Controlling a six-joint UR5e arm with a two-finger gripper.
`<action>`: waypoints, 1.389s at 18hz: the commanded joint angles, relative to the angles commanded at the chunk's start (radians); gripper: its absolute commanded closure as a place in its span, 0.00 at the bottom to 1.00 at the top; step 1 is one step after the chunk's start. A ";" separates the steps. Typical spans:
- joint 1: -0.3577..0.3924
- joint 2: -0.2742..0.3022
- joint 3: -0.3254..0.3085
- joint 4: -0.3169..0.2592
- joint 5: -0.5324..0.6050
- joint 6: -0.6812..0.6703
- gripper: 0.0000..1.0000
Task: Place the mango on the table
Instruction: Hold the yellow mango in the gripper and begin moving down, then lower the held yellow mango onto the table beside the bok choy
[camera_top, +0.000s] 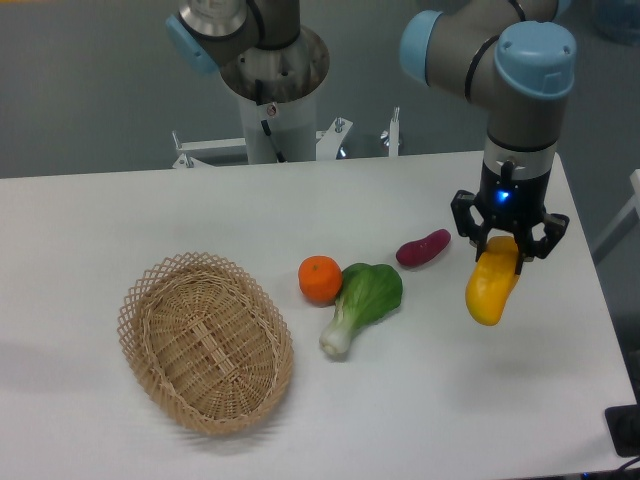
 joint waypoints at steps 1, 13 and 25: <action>0.000 -0.002 -0.005 0.002 -0.002 0.000 0.59; -0.006 -0.028 -0.002 0.032 -0.003 -0.012 0.59; -0.044 -0.150 -0.015 0.273 -0.005 -0.110 0.59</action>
